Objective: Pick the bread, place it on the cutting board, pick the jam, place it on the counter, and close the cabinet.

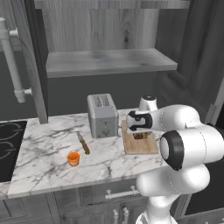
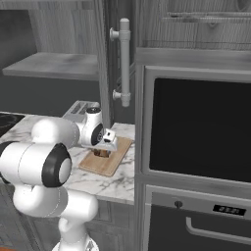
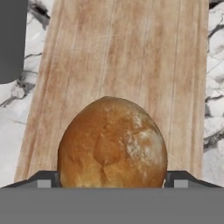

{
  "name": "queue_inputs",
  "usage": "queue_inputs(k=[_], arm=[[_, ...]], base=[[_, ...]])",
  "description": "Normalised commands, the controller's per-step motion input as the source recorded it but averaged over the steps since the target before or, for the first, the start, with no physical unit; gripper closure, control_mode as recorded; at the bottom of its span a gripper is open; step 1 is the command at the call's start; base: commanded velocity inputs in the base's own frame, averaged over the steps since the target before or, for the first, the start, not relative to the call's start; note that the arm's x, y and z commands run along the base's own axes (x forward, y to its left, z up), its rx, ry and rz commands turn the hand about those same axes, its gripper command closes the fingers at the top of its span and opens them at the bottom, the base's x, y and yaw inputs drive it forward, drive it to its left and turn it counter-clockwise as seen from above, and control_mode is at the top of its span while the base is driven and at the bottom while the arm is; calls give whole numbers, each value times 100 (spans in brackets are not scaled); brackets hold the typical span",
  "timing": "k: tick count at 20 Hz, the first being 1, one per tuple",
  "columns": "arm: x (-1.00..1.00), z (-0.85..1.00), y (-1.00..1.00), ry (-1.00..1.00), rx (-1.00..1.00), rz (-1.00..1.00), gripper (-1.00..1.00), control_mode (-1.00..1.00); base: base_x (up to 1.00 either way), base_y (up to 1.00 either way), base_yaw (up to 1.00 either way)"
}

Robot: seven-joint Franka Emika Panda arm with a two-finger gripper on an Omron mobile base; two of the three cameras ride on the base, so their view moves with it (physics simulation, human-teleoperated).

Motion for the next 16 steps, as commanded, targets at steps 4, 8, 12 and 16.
queue_inputs(k=[4, 8, 12, 16], arm=[[0, 0, 0, 0, 0, 0, -100, -100], [-3, 0, 0, 0, 0, 0, -100, -100], [-9, 0, -2, -3, 0, 0, -100, -100], [-4, 0, -2, -7, 0, 0, -100, -100]], base=[[0, 0, 0], [0, 0, 0], [0, 0, 0], [0, 0, 0]])
